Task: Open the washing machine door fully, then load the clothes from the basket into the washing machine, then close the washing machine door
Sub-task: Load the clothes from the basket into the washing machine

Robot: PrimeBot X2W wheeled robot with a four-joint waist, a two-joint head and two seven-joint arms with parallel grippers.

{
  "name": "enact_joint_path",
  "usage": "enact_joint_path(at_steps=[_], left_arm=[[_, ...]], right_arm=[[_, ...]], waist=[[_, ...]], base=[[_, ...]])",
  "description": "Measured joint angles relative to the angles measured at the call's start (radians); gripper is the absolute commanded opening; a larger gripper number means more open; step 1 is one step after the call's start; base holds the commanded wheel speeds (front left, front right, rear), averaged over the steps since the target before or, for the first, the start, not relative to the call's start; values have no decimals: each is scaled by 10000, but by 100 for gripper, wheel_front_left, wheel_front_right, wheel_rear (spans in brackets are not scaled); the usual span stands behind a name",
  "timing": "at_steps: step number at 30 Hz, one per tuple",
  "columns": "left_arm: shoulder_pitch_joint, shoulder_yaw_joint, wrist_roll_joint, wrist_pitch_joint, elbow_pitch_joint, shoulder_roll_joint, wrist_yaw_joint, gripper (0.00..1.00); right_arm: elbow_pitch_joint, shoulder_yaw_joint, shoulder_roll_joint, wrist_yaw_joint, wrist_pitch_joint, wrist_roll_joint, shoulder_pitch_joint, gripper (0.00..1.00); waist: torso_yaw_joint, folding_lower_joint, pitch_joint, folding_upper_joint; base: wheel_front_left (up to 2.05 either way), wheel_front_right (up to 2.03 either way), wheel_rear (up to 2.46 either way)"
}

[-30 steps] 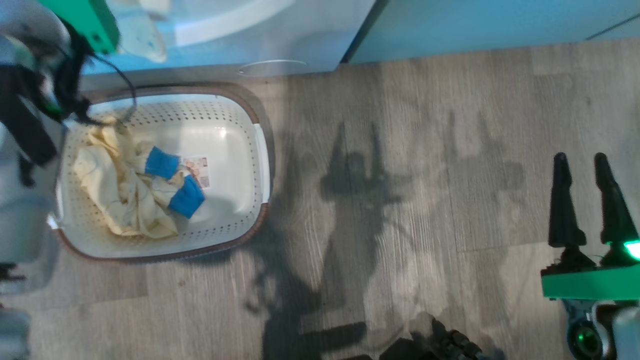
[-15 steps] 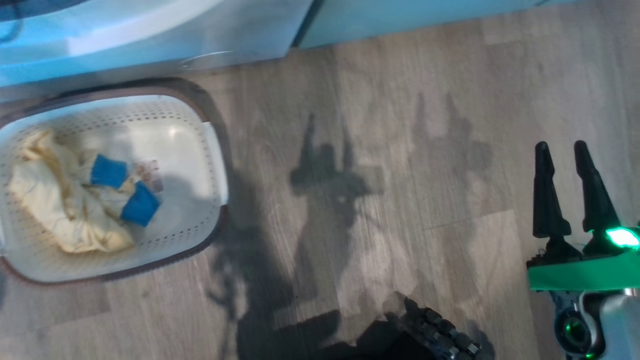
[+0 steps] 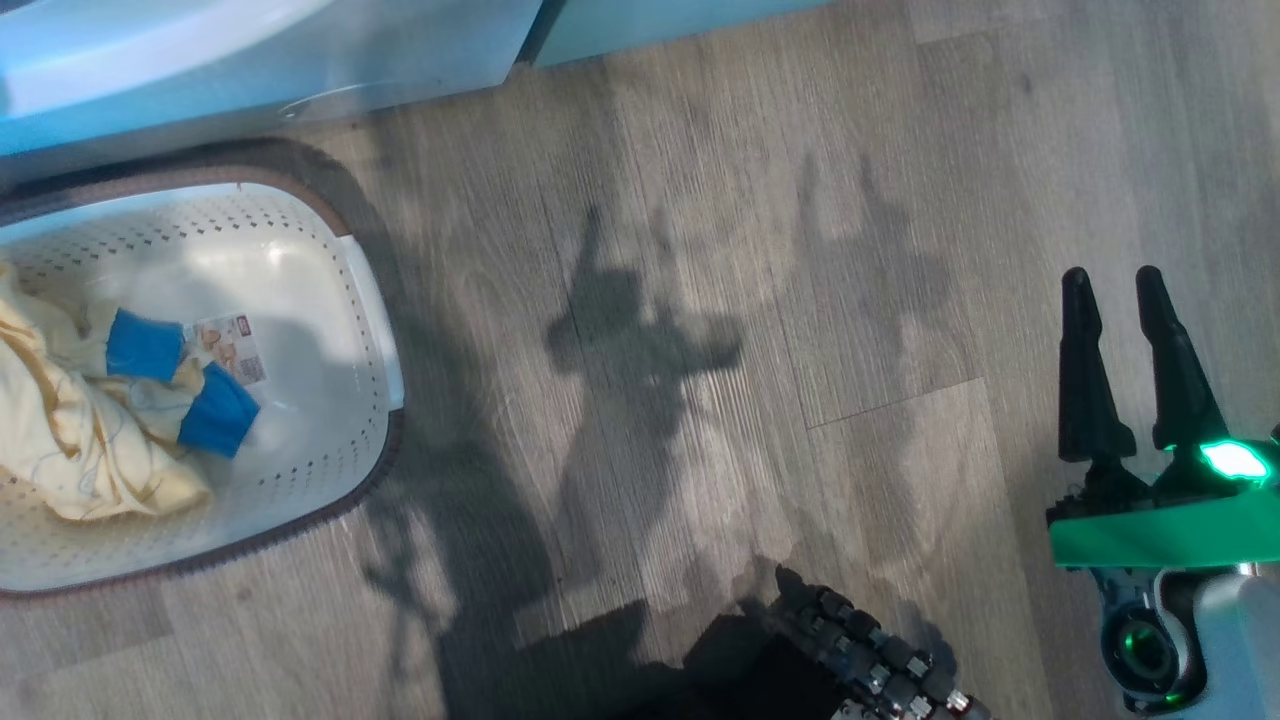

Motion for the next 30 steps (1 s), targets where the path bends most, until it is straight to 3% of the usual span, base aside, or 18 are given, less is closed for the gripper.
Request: enact_joint_path(at_steps=[11,12,14,15,30], left_arm=[[183,4,-345,167,702,-253,61,0],[182,19,-418,178,742,-265,105,18],[183,17,-441,178,807,-272,182,75],[187,17,-443,190,842,-272,180,98],[1704,2,-807,-924,428,-1058,594,100]], right_arm=[[61,-4,0,0,0,4,-127,100],[77,0,0,0,0,21,-128,100],[123,0,0,0,0,44,-128,100],[132,0,0,0,0,44,-129,100],[159,-430,0,0,0,-236,-112,100]], waist=[[95,0,103,0],[96,0,106,0],[96,0,98,0],[95,0,83,0],[510,-2,-618,1]], base=[[0,0,0],[0,0,0],[0,0,0],[0,0,0],[0,0,0]])
